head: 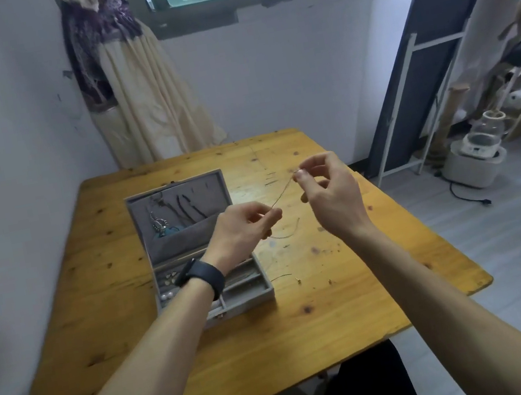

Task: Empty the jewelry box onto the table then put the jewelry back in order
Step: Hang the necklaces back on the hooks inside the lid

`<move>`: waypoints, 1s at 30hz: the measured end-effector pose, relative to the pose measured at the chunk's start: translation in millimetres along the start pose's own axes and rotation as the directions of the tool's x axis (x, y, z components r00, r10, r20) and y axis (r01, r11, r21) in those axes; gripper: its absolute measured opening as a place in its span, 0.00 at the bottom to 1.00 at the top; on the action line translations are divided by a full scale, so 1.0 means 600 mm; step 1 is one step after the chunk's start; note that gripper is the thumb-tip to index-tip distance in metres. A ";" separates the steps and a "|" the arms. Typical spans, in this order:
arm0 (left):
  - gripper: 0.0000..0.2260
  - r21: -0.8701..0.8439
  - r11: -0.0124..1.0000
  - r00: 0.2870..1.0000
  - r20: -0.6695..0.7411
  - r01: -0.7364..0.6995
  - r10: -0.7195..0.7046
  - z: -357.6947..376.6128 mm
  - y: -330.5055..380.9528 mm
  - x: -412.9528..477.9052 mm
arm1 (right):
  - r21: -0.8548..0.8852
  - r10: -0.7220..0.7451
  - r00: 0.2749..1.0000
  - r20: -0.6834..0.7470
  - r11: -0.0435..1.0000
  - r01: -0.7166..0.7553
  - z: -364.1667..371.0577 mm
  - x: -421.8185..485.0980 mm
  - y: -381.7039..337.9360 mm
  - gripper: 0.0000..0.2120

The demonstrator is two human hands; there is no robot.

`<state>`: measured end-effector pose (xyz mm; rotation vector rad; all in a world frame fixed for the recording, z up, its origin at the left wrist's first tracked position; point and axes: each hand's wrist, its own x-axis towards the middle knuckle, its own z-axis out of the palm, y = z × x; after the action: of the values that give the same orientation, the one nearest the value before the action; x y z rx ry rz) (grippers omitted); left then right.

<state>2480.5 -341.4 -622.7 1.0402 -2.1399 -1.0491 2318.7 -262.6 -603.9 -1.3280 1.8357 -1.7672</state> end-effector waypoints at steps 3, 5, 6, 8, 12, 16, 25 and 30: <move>0.12 -0.057 0.998 0.999 -0.016 0.027 -0.028 -0.055 -0.005 -0.010 | 0.034 0.103 0.994 -0.049 0.994 -0.101 0.007 0.002 0.013 0.04; 0.11 -0.058 0.997 0.998 -0.039 0.053 -0.055 -0.089 -0.012 -0.019 | 0.048 0.165 0.985 -0.051 0.986 -0.163 0.012 -0.002 0.023 0.04; 0.10 -0.044 0.997 0.997 -0.052 0.059 -0.061 -0.104 -0.016 -0.023 | 0.047 0.195 0.980 -0.048 0.980 -0.192 0.014 -0.005 0.028 0.04; 0.10 -0.023 0.997 0.995 -0.075 0.071 -0.072 -0.135 -0.026 -0.032 | 0.039 0.242 0.969 -0.041 0.970 -0.240 0.020 -0.012 0.037 0.04; 0.09 -0.072 0.992 0.988 -0.104 0.103 -0.111 -0.180 -0.044 -0.045 | 0.019 0.258 0.966 0.032 0.966 -0.259 0.041 -0.026 0.043 0.05; 0.08 -0.059 0.992 0.980 -0.155 0.115 -0.123 -0.199 -0.053 -0.057 | -0.027 0.252 0.960 0.125 0.968 -0.251 0.060 -0.042 0.043 0.08; 0.09 -0.257 0.955 0.956 -0.208 0.149 -0.205 -0.223 -0.053 -0.075 | 0.028 0.288 0.904 0.315 0.950 -0.312 0.075 -0.061 0.038 0.07; 0.10 -0.579 0.796 0.936 -0.149 0.179 -0.319 -0.211 -0.045 -0.080 | 0.195 0.305 0.863 0.404 0.893 -0.407 0.074 -0.069 0.029 0.06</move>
<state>2609.8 -364.4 -580.5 1.0998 -1.3842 -1.4752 2366.6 -263.5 -645.3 -1.0361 1.4555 -1.4032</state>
